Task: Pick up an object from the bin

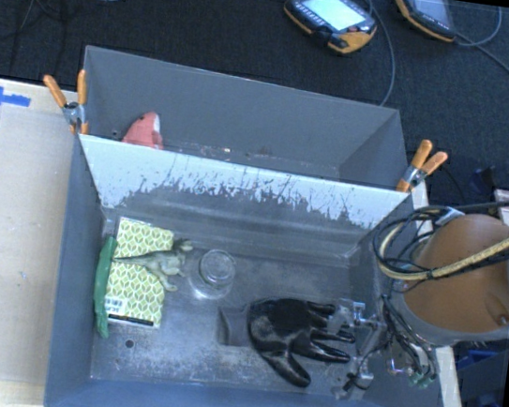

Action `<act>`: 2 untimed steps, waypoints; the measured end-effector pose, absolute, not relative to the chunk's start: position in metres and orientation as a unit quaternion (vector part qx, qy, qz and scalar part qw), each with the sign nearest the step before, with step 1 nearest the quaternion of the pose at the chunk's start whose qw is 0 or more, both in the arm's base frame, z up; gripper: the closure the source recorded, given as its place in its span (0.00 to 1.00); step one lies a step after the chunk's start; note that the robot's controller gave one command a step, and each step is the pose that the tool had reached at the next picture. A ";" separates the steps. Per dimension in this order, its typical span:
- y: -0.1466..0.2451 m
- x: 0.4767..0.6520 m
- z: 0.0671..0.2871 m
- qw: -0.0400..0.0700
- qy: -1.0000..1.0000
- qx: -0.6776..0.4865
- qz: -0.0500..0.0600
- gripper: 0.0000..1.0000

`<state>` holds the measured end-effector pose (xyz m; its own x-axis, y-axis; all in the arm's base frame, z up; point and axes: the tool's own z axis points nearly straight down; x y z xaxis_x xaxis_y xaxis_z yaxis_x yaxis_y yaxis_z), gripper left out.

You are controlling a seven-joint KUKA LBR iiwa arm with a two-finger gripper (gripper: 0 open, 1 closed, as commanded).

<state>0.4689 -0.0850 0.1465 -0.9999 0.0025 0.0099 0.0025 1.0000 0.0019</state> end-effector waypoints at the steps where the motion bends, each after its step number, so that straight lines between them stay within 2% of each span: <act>1: -0.085 0.471 0.150 0.001 -1.000 0.001 0.000 0.00; 2: -0.108 0.512 0.076 0.002 -1.000 -0.014 -0.001 0.00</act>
Offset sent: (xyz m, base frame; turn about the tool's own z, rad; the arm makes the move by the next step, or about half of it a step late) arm 0.0432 -0.0246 -0.0765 0.0260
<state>0.5120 -0.1078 0.0760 -0.9996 0.0279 0.0039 0.0279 0.9996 0.0011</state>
